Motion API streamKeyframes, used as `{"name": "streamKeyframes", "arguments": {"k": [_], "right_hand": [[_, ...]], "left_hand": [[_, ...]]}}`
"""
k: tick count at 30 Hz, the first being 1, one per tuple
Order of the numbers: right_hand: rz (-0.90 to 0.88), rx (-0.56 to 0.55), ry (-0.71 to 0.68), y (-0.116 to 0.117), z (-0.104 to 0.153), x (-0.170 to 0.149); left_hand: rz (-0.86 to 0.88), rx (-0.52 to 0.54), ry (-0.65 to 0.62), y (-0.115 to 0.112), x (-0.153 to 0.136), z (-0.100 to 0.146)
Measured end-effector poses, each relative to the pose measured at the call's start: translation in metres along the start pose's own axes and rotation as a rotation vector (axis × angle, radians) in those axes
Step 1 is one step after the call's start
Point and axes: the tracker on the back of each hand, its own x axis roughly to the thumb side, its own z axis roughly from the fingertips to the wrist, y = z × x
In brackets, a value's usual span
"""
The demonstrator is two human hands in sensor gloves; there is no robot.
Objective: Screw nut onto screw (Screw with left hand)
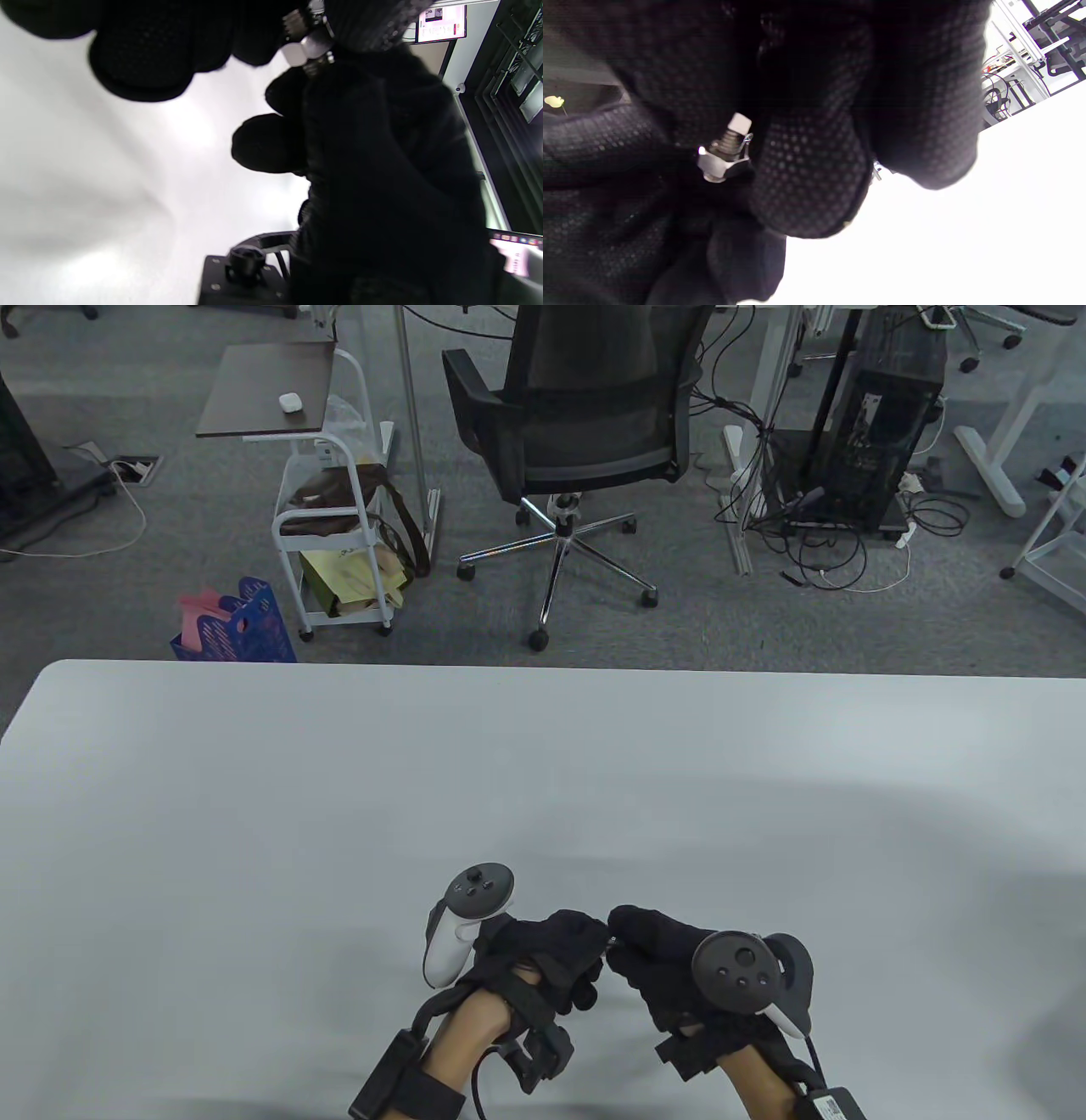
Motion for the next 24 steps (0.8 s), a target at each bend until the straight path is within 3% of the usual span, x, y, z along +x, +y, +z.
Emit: {"name": "streamKeyframes", "arguments": {"k": [8, 12, 20, 24], "right_hand": [[-0.03, -0.023, 0.002, -0.0025, 0.0004, 0.0004], [-0.021, -0.011, 0.008, -0.0007, 0.0003, -0.0011], [-0.003, 0.054, -0.004, 0.0041, -0.0003, 0.0015], [0.03, 0.026, -0.018, 0.0018, 0.0, 0.0029]], "left_hand": [[0.027, -0.068, -0.052, -0.0002, 0.0071, 0.0003], [0.024, 0.0, -0.016, 0.002, 0.0018, 0.0012], [0.014, 0.009, -0.012, 0.0033, 0.0036, 0.0018], [0.035, -0.06, -0.021, 0.001, 0.0022, -0.0003]]}}
